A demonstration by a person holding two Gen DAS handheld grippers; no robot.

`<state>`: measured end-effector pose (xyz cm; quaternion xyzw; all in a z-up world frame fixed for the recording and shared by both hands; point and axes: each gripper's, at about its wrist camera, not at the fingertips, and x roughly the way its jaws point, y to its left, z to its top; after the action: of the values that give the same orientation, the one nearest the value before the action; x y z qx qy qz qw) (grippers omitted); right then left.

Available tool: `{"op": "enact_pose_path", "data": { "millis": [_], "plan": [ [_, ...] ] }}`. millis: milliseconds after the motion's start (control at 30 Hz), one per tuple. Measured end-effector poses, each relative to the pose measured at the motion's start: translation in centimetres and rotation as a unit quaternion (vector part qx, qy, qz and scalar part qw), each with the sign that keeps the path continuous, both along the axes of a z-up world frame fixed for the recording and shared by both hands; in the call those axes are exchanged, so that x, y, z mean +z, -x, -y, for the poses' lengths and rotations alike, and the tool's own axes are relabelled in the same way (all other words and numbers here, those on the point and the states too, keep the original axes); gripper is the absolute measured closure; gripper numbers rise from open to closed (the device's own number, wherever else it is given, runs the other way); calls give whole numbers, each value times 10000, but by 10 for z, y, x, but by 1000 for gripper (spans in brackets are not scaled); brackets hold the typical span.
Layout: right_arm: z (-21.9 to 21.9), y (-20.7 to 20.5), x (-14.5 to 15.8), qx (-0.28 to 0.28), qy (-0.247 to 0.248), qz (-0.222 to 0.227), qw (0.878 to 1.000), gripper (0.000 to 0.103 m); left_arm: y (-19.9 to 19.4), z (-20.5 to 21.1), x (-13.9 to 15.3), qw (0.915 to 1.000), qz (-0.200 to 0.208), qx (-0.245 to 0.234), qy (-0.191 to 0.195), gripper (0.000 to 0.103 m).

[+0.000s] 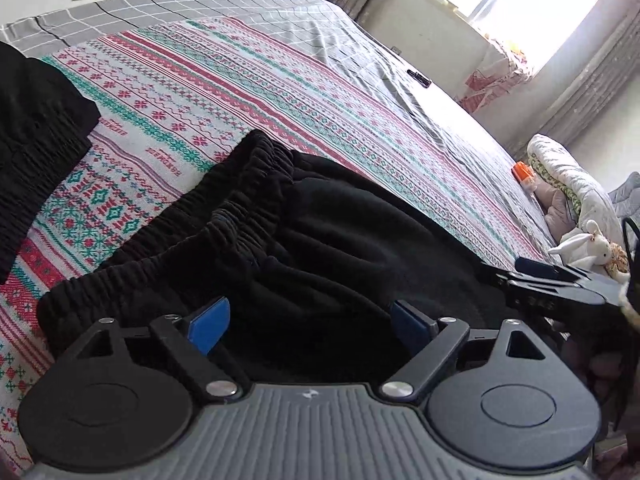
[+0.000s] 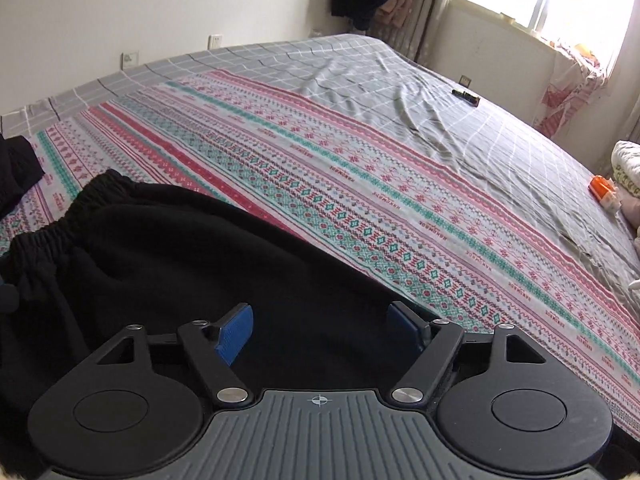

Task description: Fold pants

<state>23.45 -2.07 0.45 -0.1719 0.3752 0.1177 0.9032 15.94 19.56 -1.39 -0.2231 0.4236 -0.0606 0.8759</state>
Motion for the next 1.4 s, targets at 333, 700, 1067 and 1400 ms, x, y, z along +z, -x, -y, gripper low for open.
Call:
{"op": "enact_pose_path", "data": {
  "millis": [333,700,1067,1400],
  "plan": [
    [-7,-90,-49,150,371,-616,9973,27,-22,18,-22,9972,-376,-402,-501,26],
    [21,-115,-48,-120,-862,-1255,9883,55,-29,41,-25,9924,-336,-792,-877,1],
    [-2,-27,21,-98,-188,-114,9997,99,-23,30,-13,9972,-228,-450,-550,1],
    [-4,136,94,279,-117,743,9968,99,40,6,22,9959,684,-384,-459,1]
  ]
}}
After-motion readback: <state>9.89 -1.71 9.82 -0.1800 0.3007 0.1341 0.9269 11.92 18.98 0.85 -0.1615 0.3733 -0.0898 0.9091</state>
